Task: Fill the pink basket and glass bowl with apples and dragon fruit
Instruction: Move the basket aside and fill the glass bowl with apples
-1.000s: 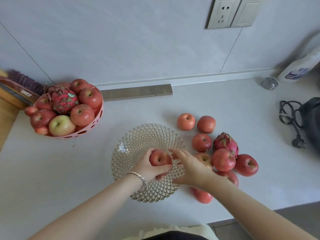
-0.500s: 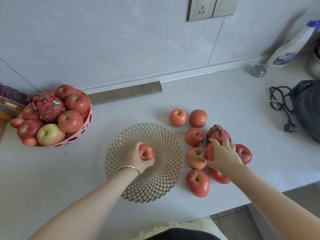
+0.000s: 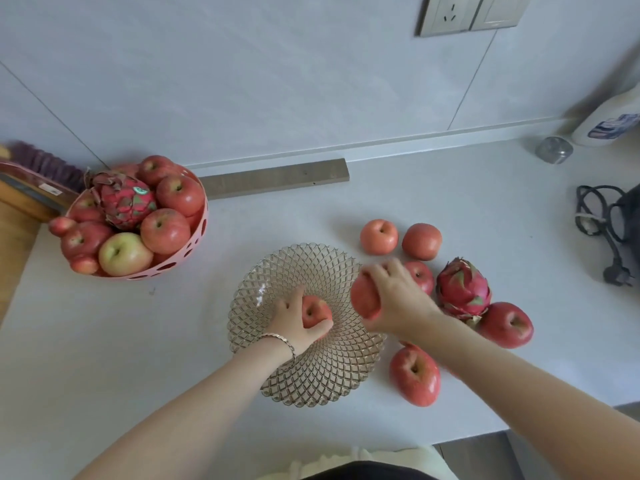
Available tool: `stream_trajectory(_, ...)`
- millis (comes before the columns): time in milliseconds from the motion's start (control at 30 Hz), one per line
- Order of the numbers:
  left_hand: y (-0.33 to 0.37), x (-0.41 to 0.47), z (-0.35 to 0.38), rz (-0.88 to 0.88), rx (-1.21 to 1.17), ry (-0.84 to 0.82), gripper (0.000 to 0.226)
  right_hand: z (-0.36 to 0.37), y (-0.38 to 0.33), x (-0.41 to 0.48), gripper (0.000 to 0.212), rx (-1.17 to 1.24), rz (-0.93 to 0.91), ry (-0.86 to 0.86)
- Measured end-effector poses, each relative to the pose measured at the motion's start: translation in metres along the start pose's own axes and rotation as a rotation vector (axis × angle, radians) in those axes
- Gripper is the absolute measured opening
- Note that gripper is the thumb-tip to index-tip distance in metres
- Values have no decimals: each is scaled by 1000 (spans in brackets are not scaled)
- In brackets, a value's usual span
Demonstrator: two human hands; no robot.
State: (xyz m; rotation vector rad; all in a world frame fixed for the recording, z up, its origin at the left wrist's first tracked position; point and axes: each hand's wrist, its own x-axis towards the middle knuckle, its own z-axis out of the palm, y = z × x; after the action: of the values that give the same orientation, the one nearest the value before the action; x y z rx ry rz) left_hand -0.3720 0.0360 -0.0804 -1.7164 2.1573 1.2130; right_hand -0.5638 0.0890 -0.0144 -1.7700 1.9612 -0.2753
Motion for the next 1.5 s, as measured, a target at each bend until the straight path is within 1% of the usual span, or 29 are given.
stream_trajectory(67,-2,-1,-2,19,7,7,96,20,-11,14,77,-116,-45,-138)
stream_trajectory(100,-2,-2,-3,22,5,2,97,27,-14,21,76,-167,-59,-169)
stream_trajectory(200,-5,-5,-5,1,-20,-14,95,40,-20,39,76,-252,-87,-172)
stream_trajectory(300,-4,-8,0,9,-28,22,83,45,-18,47,74,-220,-99,-170)
stream_trajectory(433,-1,-8,2,2,-12,41,82,49,-9,47,76,-200,-139,-165)
stream_trajectory(500,0,-7,1,-5,-1,36,83,52,-5,45,83,-199,-155,-175)
stream_trajectory(567,0,-6,1,-7,-1,28,82,50,-2,40,98,-166,-136,-190)
stream_trajectory(600,0,-6,1,-6,-6,21,83,47,-1,38,101,-125,-115,-172)
stream_trajectory(633,-1,-7,1,-3,-13,15,84,42,2,35,100,-72,-91,-127)
stream_trajectory(700,-5,-8,0,10,-26,8,89,30,14,31,85,16,-38,24)
stream_trajectory(767,-8,-9,0,32,-40,19,93,19,31,29,71,6,92,136)
stream_trajectory(833,-11,-9,-1,42,-59,30,97,12,48,29,66,-74,310,116)
stream_trajectory(900,-15,-10,-3,40,-74,34,100,12,57,30,70,-158,478,28)
stream_trajectory(967,-18,-12,-4,40,-93,40,102,18,62,32,74,-225,535,-35)
stream_trajectory(1000,-19,-14,-5,39,-102,40,102,21,64,32,75,-236,542,-40)
stream_trajectory(1133,-20,-21,-13,33,-102,39,103,19,67,33,72,-164,544,53)
stream_trajectory(1167,-19,-24,-15,35,-100,58,104,17,65,32,71,-147,540,109)
stream_trajectory(1233,-13,-32,-22,69,-80,144,104,13,56,26,71,-86,497,278)
stream_trajectory(1267,-8,-36,-26,104,-84,201,104,9,49,22,70,-19,446,358)
stream_trajectory(1300,-2,-42,-29,151,-105,254,104,5,39,20,70,77,378,401)
stream_trajectory(1367,13,-52,-35,274,-181,305,101,-3,14,14,73,218,202,361)
stream_trajectory(1433,29,-63,-36,381,-325,258,92,-4,-17,5,80,222,15,255)
stream_trajectory(1500,44,-72,-35,377,-520,178,76,3,-45,-2,89,162,-160,186)
